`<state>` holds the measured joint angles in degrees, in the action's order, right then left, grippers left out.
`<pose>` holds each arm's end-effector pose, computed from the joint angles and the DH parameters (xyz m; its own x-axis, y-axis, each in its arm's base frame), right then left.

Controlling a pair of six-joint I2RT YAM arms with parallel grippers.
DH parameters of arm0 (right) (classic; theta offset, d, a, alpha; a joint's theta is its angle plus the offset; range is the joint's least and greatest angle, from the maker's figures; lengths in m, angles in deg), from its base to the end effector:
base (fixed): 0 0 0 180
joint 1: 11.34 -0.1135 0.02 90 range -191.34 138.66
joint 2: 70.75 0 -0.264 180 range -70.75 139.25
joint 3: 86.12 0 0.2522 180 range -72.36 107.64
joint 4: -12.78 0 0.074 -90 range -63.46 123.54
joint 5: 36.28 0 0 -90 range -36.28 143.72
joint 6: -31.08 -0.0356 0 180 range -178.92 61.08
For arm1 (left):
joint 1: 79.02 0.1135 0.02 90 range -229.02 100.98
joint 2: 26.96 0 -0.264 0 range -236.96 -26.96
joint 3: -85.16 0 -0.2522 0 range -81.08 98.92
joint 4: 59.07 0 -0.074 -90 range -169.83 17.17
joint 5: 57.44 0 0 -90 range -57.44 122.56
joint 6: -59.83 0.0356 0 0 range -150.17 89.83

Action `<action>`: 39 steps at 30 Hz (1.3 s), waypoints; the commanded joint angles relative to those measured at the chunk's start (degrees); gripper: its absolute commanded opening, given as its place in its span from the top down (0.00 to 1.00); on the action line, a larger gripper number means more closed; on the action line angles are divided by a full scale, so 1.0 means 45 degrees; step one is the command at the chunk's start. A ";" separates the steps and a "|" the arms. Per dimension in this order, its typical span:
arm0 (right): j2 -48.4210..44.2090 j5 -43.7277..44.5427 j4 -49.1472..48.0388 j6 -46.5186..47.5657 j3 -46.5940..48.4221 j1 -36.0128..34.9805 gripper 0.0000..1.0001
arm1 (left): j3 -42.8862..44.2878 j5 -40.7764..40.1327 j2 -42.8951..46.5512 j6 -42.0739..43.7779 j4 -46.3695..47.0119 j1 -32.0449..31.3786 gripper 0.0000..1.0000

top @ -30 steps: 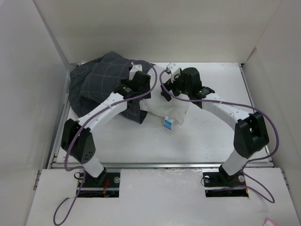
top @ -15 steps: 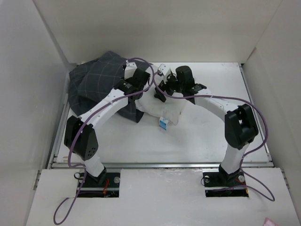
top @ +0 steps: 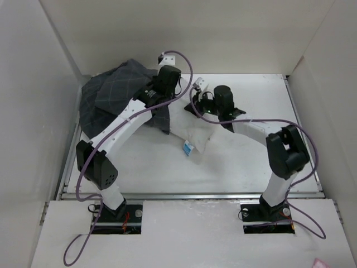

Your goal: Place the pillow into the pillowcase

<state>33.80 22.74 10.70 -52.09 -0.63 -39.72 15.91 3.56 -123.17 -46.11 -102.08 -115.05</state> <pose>0.3649 0.2180 0.2562 -0.1551 -0.1997 -0.9675 -0.8652 0.5001 0.0355 0.3216 -0.2126 0.3891 -0.4173 0.0065 -0.9087 0.0574 0.9982 -0.0192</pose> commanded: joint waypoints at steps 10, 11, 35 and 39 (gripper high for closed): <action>-0.5305 0.4085 -1.2261 -0.5113 -0.6095 -0.1075 1.00 | 0.3781 0.5599 0.0614 0.2450 0.0661 -0.3553 1.00; -0.5130 0.5445 -1.2088 -0.4996 -0.6095 -0.1231 1.00 | 0.3663 0.5603 0.0771 0.2024 0.0507 -0.3691 1.00; -0.3075 1.5180 -1.2261 -0.7319 -0.6560 -0.3576 1.00 | -0.0964 0.9434 0.2237 -0.1553 -0.0960 -0.4474 1.00; -0.4675 1.6628 -1.3119 -0.6814 -0.7246 -0.3576 1.00 | -0.0637 0.9080 0.2763 -0.1108 -0.0261 -0.4474 1.00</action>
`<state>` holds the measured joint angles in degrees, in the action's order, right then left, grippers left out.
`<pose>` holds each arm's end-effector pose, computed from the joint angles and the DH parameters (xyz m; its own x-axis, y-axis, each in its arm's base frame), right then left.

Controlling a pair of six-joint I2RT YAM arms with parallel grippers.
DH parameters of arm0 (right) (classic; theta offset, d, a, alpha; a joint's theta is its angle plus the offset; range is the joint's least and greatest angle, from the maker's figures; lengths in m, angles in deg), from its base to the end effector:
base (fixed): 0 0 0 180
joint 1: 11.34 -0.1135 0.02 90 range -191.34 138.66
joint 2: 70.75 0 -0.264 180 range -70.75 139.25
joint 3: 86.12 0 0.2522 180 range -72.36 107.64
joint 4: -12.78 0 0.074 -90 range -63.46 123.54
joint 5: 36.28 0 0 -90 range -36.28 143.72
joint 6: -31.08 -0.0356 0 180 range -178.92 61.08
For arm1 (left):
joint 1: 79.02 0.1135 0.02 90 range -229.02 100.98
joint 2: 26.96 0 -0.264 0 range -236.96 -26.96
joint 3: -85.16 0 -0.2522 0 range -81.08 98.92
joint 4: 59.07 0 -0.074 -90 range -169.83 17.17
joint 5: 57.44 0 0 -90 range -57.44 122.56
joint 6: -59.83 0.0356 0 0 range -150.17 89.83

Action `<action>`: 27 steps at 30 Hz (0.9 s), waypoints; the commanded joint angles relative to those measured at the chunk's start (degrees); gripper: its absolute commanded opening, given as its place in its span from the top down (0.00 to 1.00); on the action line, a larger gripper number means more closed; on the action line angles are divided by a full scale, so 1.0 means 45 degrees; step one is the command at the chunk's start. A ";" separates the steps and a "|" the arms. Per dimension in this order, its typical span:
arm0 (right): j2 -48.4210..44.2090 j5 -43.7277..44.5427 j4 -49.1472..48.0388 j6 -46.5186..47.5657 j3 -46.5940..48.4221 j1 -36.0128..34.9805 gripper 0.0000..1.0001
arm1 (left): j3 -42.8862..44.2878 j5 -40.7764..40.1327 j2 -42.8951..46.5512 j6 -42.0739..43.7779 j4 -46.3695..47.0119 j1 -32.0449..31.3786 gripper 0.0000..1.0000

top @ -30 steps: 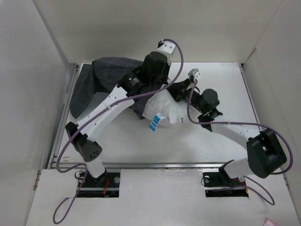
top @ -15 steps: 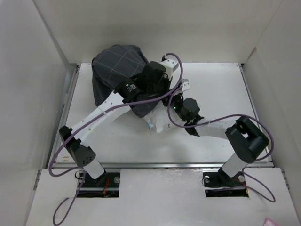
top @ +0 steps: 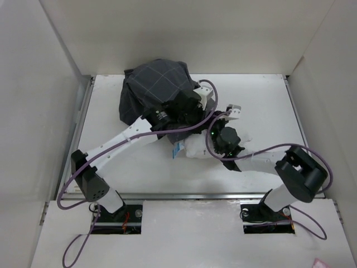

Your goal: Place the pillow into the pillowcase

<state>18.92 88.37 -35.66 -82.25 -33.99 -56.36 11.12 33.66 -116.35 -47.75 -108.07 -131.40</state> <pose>0.2404 0.2120 0.2434 0.0486 0.5095 -0.8591 -0.2249 0.8436 0.4876 0.2140 -0.2788 0.3906 -0.5542 0.2245 -0.8015 0.6655 0.6979 -0.2647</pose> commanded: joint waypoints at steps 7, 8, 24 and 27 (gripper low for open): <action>-0.5898 0.2848 -0.1433 0.1337 -0.0397 0.0120 1.00 | -0.0270 0.1670 0.3707 -0.0096 0.4077 -0.0840 1.00; -0.6618 0.2653 -0.1433 0.1473 -0.0576 0.0120 1.00 | -0.1416 0.1669 0.4600 -0.0096 0.5087 -0.0840 1.00; 0.0484 0.2728 0.3919 -0.1961 0.2001 0.0120 1.00 | -0.2836 0.6725 0.1994 -0.0782 0.4671 -0.0643 1.00; 0.0484 0.2730 0.3919 -0.2919 0.1768 0.0120 1.00 | -0.2385 0.7468 0.1699 -0.0663 0.4160 -0.0782 1.00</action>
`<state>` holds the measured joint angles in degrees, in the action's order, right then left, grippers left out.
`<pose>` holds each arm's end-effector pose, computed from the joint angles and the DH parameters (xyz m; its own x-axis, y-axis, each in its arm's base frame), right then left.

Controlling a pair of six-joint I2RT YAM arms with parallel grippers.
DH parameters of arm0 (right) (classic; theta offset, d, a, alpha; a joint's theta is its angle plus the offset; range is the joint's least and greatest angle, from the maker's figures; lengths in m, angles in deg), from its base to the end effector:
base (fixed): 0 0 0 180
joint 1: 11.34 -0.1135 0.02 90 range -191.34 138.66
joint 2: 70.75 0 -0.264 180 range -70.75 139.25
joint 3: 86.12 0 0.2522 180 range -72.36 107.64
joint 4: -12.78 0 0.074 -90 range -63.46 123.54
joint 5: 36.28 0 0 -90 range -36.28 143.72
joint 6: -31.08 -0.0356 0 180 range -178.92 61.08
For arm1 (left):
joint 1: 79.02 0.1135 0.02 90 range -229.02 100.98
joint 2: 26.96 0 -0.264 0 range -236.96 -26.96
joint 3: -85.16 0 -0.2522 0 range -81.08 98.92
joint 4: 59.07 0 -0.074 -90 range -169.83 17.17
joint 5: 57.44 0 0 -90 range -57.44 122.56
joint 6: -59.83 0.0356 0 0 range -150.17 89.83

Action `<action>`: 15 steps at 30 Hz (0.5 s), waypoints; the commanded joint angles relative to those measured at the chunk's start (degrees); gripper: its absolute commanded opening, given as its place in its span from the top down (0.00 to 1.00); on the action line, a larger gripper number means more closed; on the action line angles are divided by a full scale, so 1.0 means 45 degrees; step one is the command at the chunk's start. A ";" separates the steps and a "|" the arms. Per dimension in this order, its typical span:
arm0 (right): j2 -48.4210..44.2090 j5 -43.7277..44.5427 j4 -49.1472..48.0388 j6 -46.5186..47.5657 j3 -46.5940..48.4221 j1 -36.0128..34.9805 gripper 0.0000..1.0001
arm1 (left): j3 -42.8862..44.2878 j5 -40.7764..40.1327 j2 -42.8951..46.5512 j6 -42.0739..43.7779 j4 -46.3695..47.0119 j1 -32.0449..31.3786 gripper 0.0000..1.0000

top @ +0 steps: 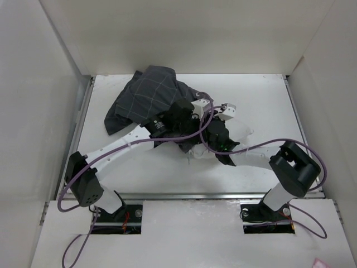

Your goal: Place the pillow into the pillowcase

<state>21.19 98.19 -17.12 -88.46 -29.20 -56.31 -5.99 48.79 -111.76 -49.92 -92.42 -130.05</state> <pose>0.2543 0.2187 0.2237 -0.0602 0.4372 -0.8974 0.0218 0.8994 0.4367 0.2073 -0.2721 0.3413 -0.5937 0.2181 -0.7746 0.7428 0.5185 -0.4234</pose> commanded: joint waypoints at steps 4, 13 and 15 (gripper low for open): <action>0.0096 -0.0173 -0.0200 -0.1989 0.0703 0.0111 1.00 | 0.1419 0.3720 0.0679 -0.0066 0.0059 -0.1083 1.00; -0.2381 -0.0429 0.2625 -0.1797 0.0450 0.0111 0.29 | 0.1261 0.0464 0.1574 -0.0416 -0.0643 -0.0166 0.28; -0.2929 -0.0740 0.2788 -0.1251 0.0312 0.0111 0.15 | 0.1417 -0.0301 0.1927 -0.0260 -0.0802 -0.0028 0.26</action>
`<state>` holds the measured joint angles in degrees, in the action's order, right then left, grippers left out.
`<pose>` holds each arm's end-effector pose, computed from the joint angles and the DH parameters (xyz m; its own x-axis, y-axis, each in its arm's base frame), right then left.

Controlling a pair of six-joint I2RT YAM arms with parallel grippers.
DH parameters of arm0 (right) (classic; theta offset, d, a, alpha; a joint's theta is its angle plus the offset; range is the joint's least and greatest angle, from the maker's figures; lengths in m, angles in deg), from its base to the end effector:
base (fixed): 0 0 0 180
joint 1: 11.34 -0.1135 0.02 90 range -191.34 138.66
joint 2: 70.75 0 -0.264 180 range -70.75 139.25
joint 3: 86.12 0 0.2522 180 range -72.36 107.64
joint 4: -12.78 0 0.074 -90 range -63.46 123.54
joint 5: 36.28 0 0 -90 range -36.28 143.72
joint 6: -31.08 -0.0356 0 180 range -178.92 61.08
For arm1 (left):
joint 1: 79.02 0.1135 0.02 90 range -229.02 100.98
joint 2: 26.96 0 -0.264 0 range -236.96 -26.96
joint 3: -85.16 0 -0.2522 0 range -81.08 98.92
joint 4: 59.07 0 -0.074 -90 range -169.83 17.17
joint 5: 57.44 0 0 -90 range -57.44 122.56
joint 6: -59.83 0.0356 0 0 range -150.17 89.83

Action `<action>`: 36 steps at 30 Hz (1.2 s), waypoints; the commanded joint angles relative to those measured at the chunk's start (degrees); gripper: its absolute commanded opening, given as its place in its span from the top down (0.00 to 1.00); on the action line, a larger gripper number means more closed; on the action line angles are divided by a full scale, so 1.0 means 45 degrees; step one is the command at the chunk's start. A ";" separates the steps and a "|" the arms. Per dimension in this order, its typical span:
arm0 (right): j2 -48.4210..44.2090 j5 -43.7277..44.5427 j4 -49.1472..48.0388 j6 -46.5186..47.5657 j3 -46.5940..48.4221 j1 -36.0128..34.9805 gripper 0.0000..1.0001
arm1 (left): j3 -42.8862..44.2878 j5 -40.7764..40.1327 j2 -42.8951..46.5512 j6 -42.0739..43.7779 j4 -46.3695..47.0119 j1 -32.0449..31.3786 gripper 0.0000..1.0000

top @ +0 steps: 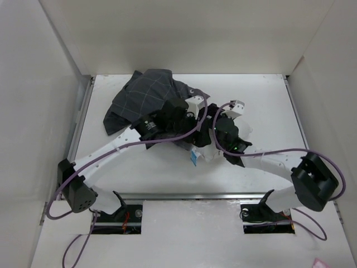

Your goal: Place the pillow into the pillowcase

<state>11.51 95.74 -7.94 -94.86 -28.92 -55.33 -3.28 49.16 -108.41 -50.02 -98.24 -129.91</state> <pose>0.2418 0.2003 0.2607 -0.0651 0.5433 -0.8370 0.0030 0.8389 0.5442 0.1962 -0.2575 0.3663 -0.5942 0.2150 -0.7751 0.7435 0.5143 -0.4273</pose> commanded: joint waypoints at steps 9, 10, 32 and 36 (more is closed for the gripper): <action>-0.3199 -0.0666 0.4140 0.2870 0.0249 -0.0108 0.00 | 0.2281 -0.5579 0.2044 0.0661 -0.0076 0.0060 0.00; -0.3511 -0.0821 0.4146 0.3122 -0.0022 -0.0108 0.00 | 0.2397 -0.5699 0.2045 0.0914 -0.0076 0.0060 0.00; -0.0077 -1.1502 0.7529 0.7323 0.4391 0.7604 0.00 | 1.2789 -0.5613 -0.9161 0.7435 -0.2596 0.1977 0.00; -0.0329 -1.2265 0.6786 0.6857 0.3629 0.8230 0.00 | 1.2088 -0.7086 -0.9633 0.7928 -0.1641 0.1700 0.00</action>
<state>12.08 46.04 27.12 -64.07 -11.54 -20.03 50.88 23.89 -152.98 -19.38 -106.70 -121.02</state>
